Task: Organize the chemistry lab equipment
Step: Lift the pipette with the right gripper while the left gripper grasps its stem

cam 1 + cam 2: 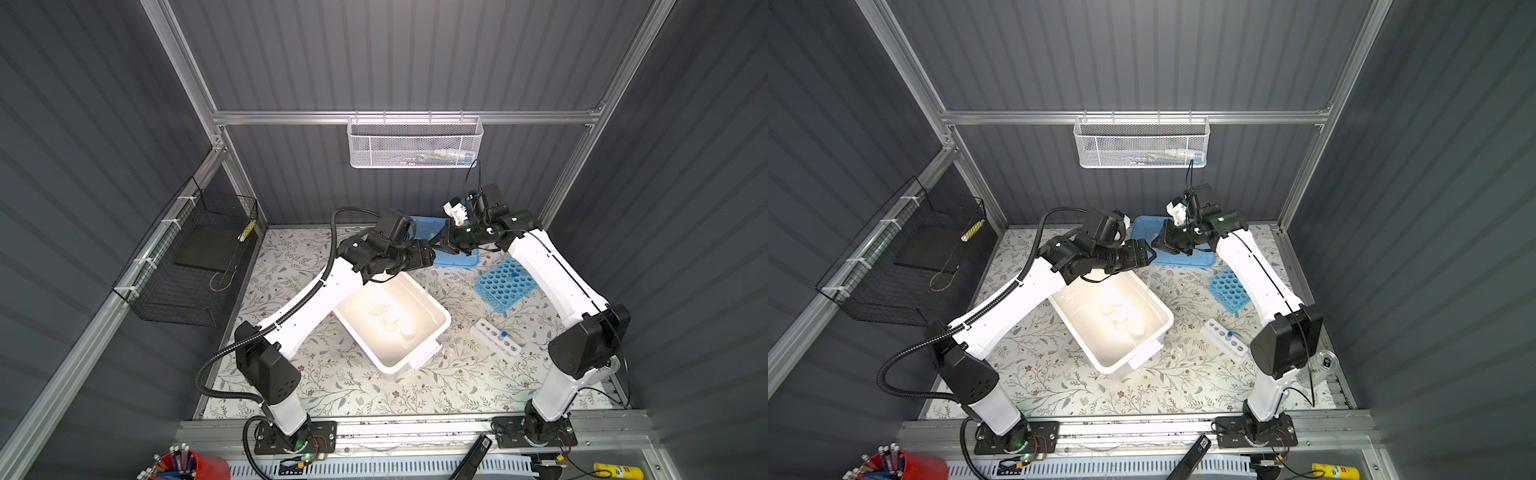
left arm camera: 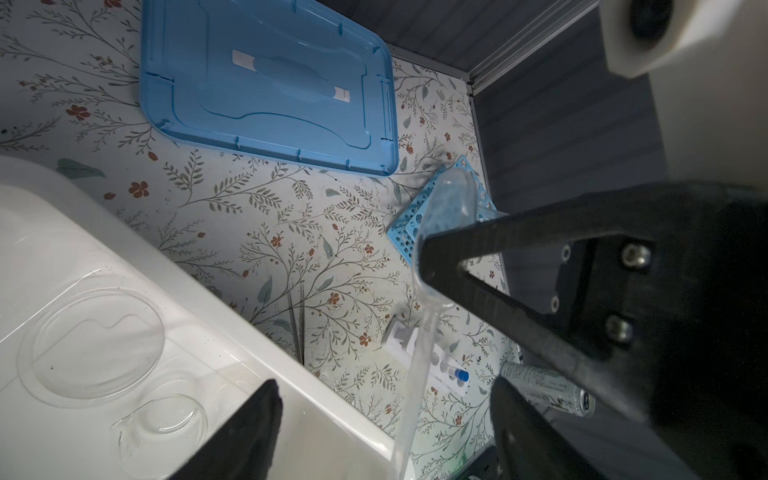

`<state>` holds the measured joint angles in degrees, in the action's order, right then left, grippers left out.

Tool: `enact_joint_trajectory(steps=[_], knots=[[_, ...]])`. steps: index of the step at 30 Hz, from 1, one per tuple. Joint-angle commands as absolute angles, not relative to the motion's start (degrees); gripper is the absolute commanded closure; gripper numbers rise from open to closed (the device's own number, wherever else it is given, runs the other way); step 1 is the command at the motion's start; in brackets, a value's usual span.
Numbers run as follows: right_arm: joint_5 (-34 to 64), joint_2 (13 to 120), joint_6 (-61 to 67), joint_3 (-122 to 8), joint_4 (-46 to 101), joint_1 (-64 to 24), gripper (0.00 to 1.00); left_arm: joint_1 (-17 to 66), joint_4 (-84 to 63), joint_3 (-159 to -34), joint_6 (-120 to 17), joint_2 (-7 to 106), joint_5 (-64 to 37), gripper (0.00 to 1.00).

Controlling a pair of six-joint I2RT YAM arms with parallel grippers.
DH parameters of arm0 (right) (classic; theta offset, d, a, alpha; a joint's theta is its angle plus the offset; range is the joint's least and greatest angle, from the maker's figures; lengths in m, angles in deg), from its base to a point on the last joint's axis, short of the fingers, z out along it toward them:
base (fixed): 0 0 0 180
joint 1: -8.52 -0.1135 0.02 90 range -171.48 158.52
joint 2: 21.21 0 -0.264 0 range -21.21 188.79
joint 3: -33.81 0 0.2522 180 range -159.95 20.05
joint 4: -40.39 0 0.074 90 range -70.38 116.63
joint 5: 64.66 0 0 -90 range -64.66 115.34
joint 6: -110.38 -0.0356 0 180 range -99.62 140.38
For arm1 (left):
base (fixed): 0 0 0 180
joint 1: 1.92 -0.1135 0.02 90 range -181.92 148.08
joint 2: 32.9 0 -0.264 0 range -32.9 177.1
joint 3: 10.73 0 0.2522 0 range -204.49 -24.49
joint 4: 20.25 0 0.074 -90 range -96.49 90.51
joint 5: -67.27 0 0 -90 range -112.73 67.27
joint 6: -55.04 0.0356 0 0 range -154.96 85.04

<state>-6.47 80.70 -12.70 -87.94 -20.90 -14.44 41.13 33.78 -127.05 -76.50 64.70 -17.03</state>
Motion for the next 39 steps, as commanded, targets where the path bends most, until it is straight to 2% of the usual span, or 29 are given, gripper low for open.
enact_joint_trajectory(steps=[1, 8, 13, 17, 25, 29, 31, 32, 36, 39], knots=[[-7.01, 79.31, -14.19, -86.21, -19.02, -15.26, 1.00, 42.03, 32.65, -125.88, -75.42, 64.05, -13.75, 0.28], [-6.89, 78.15, -15.54, -85.04, -17.45, -16.46, 1.00, 42.38, 32.43, -122.77, -75.41, 62.34, -12.53, 0.49], [-7.00, 77.77, -16.17, -84.63, -16.90, -17.32, 1.00, 42.32, 33.29, -121.79, -75.21, 61.50, -12.53, 0.59], [-6.71, 77.40, -16.10, -84.48, -17.03, -18.30, 0.99, 42.30, 34.35, -121.30, -75.06, 60.99, -13.48, 0.72], [-5.88, 77.06, -15.74, -83.49, -17.14, -19.63, 0.96, 42.34, 35.57, -120.20, -75.02, 60.31, -13.43, 0.85], [-5.69, 76.83, -15.99, -83.01, -16.66, -19.96, 0.94, 42.36, 35.72, -118.52, -75.62, 58.72, -14.64, 0.99], [-5.52, 76.71, -15.87, -82.89, -16.78, -20.05, 0.93, 42.38, 35.76, -117.62, -76.06, 57.92, -15.11, 1.00], [-5.66, 76.65, -15.70, -82.96, -16.77, -20.05, 0.90, 42.34, 36.13, -117.33, -76.23, 57.59, -15.38, 1.00], [-3.84, 74.21, -14.69, -82.21, -15.87, -19.96, 0.66, 42.28, 38.76, -116.63, -76.26, 56.13, -17.45, 1.00], [-2.59, 71.80, -15.30, -80.49, -16.24, -18.97, 0.57, 42.21, 40.93, -116.19, -76.68, 54.59, -19.45, 1.00]])
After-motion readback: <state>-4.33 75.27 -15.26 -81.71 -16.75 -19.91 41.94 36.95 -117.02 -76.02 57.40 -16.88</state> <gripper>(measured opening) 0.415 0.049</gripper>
